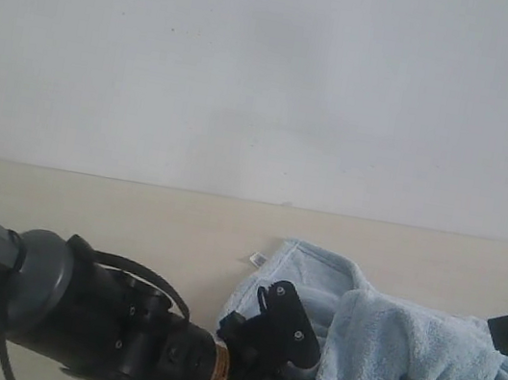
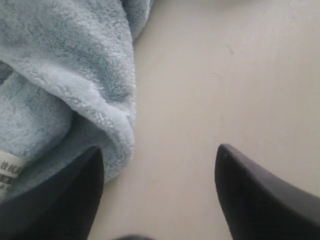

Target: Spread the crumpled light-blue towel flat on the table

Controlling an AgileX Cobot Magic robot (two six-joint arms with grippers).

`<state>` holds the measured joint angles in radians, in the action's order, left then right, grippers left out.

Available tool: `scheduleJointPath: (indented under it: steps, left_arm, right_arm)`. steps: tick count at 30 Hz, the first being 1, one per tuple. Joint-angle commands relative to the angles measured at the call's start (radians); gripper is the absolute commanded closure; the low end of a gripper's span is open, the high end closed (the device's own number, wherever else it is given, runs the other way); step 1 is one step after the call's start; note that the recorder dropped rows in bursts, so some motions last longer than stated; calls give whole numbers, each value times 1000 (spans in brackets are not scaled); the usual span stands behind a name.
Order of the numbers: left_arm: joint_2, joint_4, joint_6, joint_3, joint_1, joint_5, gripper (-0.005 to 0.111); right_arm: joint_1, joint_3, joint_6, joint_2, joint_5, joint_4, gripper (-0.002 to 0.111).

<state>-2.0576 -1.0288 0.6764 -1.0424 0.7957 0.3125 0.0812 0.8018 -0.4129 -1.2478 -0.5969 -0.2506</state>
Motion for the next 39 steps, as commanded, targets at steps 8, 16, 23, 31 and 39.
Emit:
scheduleJointPath:
  steps: [8,16,23,31,39]
  left_arm:
    - [-103,23,6,-139,4,-29,46]
    - [-129,35,14,-156,4,-89,61]
    - [-127,45,28,-168,4,-92,103]
    - [56,45,75,-176,6,-169,103]
    - [353,45,108,-53,78,-332,103]
  right_arm:
    - [-2,-2,-7,-1,10,-12,66]
    - [-2,-2,-7,-1,10,-12,66]
    - [-2,-2,-7,-1,5,-22,66]
    - [-2,-2,-9,-1,6,-28,66]
    - [-2,-2,-9,-1,8,-35,66]
